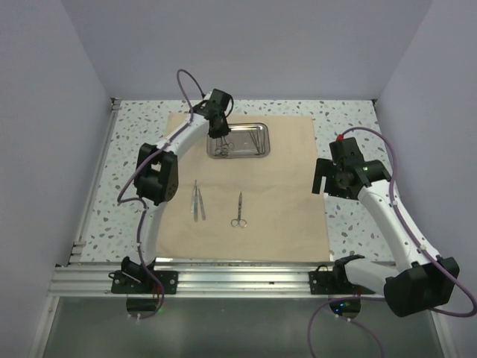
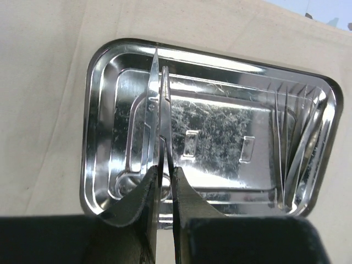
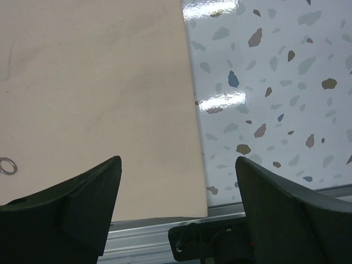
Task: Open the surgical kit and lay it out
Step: Pick up the medical item from the container, then place the medical item in the surgical kit.
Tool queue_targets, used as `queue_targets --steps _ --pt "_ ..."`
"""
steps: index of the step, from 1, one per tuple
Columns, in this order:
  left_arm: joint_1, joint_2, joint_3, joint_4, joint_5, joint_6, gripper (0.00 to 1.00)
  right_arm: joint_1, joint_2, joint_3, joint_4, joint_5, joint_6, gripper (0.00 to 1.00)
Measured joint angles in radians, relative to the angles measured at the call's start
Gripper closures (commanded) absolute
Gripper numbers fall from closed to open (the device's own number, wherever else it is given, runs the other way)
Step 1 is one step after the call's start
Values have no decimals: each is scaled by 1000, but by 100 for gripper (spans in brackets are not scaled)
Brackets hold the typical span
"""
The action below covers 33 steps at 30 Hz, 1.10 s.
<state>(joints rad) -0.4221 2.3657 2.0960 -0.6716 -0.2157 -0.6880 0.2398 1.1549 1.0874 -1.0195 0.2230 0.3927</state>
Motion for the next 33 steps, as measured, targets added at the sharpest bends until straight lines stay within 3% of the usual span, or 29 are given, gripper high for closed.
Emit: queue_targets --steps 7,12,18,22,26,29,33 --pt "-39 -252 -270 27 -1 0 100 -1 -19 0 2 -32 15 11" --pt "-169 -456 -573 68 -8 -12 100 -1 -19 2 0 -60 38 11" --pt "-299 -549 -834 113 23 -76 100 3 -19 -2 2 -93 63 12" --pt "-341 -554 -925 119 23 -116 100 12 -31 -38 5 -111 75 12" --pt "-375 -556 -947 126 25 -140 54 24 -40 -65 1 -115 79 12" --pt "-389 -570 -944 124 27 -156 43 28 -47 -67 0 -114 79 12" --pt "-389 -586 -870 72 -8 -137 39 28 -63 -67 -5 -112 79 12"
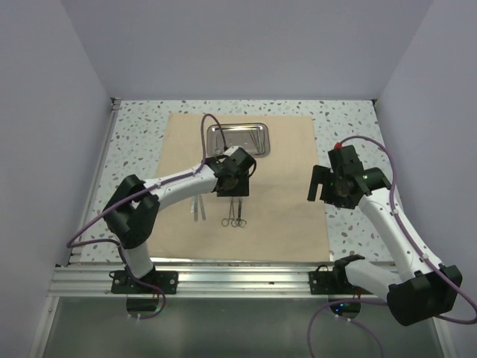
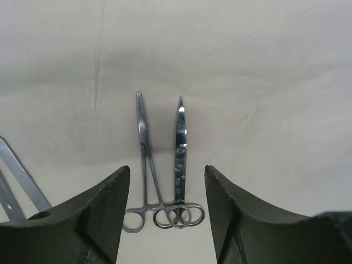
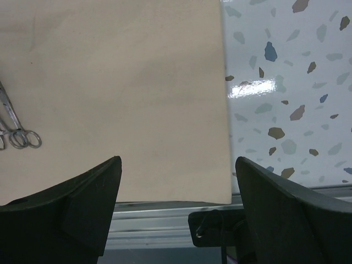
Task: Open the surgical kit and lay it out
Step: Place the medical item in the surgical kit, then pick up the medical item from the container.
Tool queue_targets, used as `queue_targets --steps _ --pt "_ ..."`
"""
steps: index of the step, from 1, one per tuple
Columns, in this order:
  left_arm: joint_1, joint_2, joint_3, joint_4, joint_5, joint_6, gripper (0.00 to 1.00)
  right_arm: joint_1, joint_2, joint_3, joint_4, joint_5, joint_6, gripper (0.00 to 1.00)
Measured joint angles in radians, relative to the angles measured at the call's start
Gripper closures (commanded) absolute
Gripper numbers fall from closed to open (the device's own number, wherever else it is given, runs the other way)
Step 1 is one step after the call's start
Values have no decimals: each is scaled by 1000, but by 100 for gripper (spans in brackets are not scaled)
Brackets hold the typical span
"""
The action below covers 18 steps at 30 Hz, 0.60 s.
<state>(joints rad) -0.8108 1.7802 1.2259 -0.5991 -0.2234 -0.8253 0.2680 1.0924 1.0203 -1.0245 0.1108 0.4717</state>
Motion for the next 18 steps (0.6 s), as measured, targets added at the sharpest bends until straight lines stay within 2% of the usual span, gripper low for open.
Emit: queue_targets --steps 4,8,13,18 --pt "26 -1 143 -16 -50 65 42 0 -9 2 -5 4 0 12" --pt "128 37 293 -18 -68 143 44 0 -9 15 -11 11 1 11" --pt "270 223 510 -15 -90 244 45 0 -21 44 -21 32 9 11" --pt "328 446 714 -31 -89 328 45 0 -24 59 -29 56 24 11"
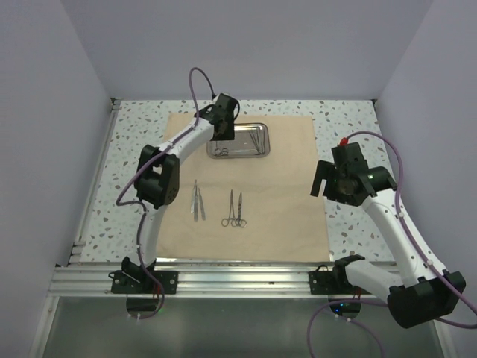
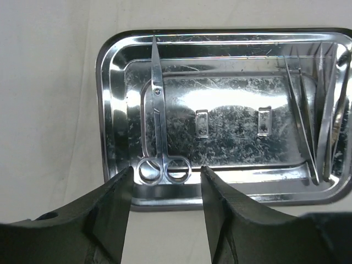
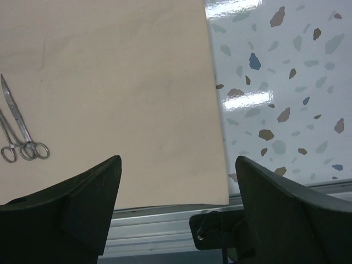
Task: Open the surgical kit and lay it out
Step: Pick up the medical item from the container.
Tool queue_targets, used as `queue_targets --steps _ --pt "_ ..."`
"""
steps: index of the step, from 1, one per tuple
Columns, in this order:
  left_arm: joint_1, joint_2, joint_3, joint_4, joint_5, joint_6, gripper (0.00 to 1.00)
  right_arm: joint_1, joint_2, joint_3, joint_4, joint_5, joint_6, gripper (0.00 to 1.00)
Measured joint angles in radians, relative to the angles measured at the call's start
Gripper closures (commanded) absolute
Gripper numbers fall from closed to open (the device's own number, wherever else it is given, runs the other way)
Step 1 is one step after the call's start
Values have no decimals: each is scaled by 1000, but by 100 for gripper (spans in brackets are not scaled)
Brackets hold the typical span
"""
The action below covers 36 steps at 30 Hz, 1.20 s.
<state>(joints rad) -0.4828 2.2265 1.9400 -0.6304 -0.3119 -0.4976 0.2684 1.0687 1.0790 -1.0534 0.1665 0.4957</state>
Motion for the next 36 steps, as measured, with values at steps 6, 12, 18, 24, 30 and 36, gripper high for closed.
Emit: queue_targets --steps 6,12,18,24,30,36 --pt "33 150 131 -8 30 53 45 0 27 14 -31 24 18 11" --pt "83 205 168 8 58 63 46 0 76 48 -41 34 24 11" --pt "103 244 198 41 82 72 46 0 124 70 -48 34 28 12" --pt "96 265 201 103 107 73 46 0 149 84 -55 46 28 12" --pt "96 323 277 135 83 76 46 0 149 86 -67 51 29 12" --pt "95 381 359 138 22 88 57 0 149 85 -73 47 35 12"
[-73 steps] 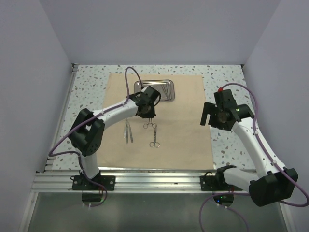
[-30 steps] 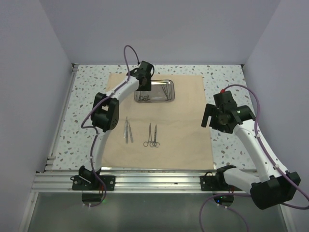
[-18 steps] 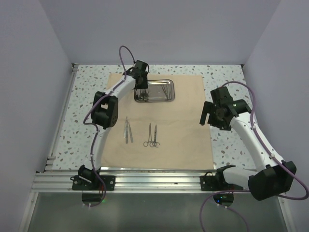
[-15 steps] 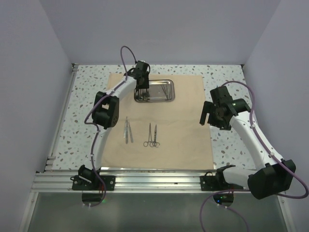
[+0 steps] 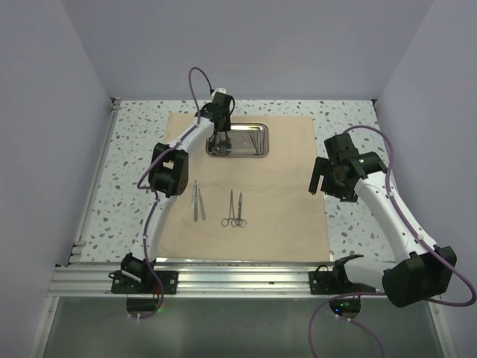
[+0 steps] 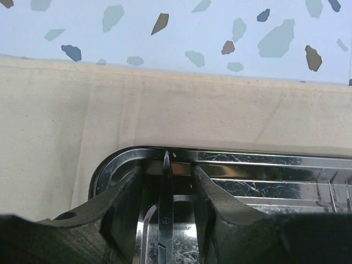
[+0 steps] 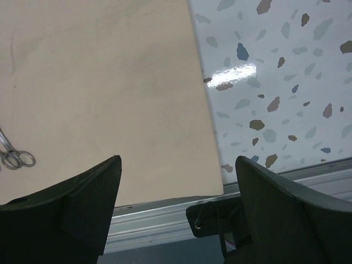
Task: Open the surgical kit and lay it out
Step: Pick up the medical item from the container.
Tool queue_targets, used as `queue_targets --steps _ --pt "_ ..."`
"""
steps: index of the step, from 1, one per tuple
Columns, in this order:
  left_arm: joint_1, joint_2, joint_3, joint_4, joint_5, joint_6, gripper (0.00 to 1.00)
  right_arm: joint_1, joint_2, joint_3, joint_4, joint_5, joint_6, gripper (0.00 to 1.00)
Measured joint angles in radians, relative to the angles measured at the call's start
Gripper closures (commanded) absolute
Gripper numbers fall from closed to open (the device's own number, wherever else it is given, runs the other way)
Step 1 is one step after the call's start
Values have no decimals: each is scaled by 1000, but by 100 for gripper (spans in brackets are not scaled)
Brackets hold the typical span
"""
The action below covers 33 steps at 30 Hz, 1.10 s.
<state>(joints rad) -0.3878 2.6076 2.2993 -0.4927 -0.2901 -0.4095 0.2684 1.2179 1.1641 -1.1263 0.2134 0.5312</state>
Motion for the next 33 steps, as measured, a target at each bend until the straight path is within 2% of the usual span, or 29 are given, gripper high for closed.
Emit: queue_targets --steps 6,8,13,21,33 --pt "-1 27 45 -19 -19 6 75 0 0 -13 -3 -13 2 12" --pt "-1 27 41 -19 -24 8 78 0 -1 -16 -3 -17 2 12" --pt "-5 11 8 -9 -36 9 100 0 -15 -43 4 -18 1 12" --pt "-5 -1 -6 -7 -18 20 100 0 -60 -84 9 -24 -3 12" --pt "-1 -26 -15 -18 86 28 100 0 -104 -91 13 -31 -17 12"
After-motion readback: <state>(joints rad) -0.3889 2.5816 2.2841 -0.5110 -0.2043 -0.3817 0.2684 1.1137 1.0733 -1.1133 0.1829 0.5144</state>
